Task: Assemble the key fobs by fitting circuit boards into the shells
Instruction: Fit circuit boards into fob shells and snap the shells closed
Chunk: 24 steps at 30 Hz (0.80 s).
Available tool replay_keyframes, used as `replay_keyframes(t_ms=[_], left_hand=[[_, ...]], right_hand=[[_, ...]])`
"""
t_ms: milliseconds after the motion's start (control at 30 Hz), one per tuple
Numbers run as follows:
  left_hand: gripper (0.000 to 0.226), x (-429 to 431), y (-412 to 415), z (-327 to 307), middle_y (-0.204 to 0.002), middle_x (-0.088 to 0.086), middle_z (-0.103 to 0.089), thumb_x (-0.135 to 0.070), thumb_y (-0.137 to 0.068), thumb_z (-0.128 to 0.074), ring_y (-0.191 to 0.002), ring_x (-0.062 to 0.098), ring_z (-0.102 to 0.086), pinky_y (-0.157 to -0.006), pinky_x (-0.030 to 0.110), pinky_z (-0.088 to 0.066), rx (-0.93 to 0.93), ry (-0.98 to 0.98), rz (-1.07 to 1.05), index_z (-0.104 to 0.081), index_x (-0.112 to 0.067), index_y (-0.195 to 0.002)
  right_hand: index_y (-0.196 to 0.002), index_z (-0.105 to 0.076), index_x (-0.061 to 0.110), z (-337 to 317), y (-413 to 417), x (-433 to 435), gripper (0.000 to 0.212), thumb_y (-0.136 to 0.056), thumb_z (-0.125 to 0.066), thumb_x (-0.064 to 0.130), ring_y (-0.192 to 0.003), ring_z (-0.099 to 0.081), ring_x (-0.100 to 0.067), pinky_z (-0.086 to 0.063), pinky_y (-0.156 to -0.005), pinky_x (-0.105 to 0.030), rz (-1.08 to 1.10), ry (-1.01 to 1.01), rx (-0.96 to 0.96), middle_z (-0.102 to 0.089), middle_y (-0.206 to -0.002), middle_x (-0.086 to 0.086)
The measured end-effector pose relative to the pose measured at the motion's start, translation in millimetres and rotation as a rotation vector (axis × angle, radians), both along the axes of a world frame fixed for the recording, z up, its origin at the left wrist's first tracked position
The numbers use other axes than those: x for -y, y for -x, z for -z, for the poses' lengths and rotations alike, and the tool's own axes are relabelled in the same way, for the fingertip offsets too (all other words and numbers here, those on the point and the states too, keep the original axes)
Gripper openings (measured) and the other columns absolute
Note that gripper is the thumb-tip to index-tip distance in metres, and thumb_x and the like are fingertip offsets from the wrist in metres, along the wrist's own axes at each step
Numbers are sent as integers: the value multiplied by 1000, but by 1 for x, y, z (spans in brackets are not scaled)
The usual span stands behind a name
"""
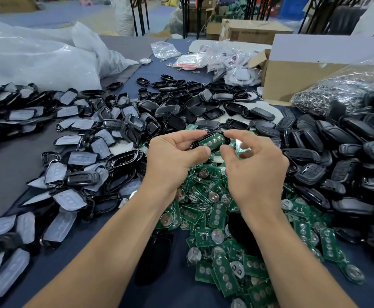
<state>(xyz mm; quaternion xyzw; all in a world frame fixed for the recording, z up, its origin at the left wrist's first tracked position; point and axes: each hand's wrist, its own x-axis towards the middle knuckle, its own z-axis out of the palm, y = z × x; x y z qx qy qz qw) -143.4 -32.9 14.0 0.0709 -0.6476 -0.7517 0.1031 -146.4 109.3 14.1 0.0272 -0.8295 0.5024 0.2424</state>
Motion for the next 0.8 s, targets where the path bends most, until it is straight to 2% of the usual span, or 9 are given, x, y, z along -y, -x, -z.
replay_keyframes(t_ms=[100, 167, 267, 367, 467, 567, 633, 700, 800], left_hand=[[38, 0, 0, 1, -104, 15, -80, 6, -75, -87, -113, 37, -72, -87, 40, -63, 2, 8, -34, -83, -27, -94], [38, 0, 0, 1, -99, 12, -81, 7, -74, -87, -104, 32, -76, -88, 42, -63, -10, 35, -56, -83, -26, -94], [38, -1, -1, 2, -88, 5, -82, 9, -75, -85, -82, 22, -80, -77, 32, -62, -28, 80, -89, -81, -24, -94], [37, -3, 0, 3, -86, 1, -82, 7, -76, -86, -77, 18, -79, -73, 27, -60, -29, 128, -102, -81, -25, -94], [35, -6, -1, 3, -85, 1, -82, 8, -76, -85, -75, 16, -79, -69, 24, -60, -30, 145, -77, -81, -21, -95], [33, -8, -1, 3, -84, 2, -81, 7, -79, -83, -75, 19, -79, -71, 29, -63, -41, 150, -34, -81, -22, -95], [31, -7, -1, 3, -84, 5, -81, 7, -82, -81, -77, 24, -79, -74, 32, -65, -37, 114, -15, -81, -20, -96], [29, -6, -1, 1, -83, 8, -81, 10, -82, -79, -75, 24, -78, -70, 29, -64, -28, 72, 2, -82, -15, -95], [36, -3, -1, 0, -78, 8, -80, 18, -79, -76, -70, 20, -77, -63, 26, -62, -22, 13, 5, -83, -17, -80]], right_hand=[[-117, -79, 28, -1, -3, 3, 33, -86, -81, 18, -101, -69, -17, -58, -95, -44, -11, -73, -50, -67, -106, 18], [-119, -78, 25, 0, -3, 4, 33, -87, -81, 15, -103, -69, -17, -57, -97, -44, -20, -92, -63, -73, -113, 8], [-113, -80, 25, 1, -2, 4, 27, -88, -80, 17, -99, -70, -13, -57, -95, -40, -29, -70, -44, -76, -113, 5], [-95, -79, 36, 3, 2, 2, 16, -86, -81, 22, -72, -66, -5, -58, -75, -35, -21, 43, 40, -75, -96, 12], [-80, -76, 34, 3, 5, 0, 12, -81, -82, 24, -52, -58, -5, -46, -55, -28, 2, 183, 101, -74, -82, 14], [-76, -73, 33, 2, 6, 0, 13, -80, -83, 25, -69, -67, 0, -48, -61, -15, 28, 188, 104, -73, -77, 17], [-74, -73, 32, 2, 8, 0, 16, -80, -83, 22, -72, -68, 3, -45, -63, -6, 26, 191, 96, -72, -76, 23], [-74, -72, 30, 3, 8, 0, 16, -79, -85, 22, -70, -68, 3, -46, -64, -5, 22, 188, 97, -71, -74, 25], [-79, -71, 32, 4, 7, 1, 18, -77, -87, 24, -72, -69, 4, -50, -65, -8, 20, 212, 104, -72, -74, 23]])
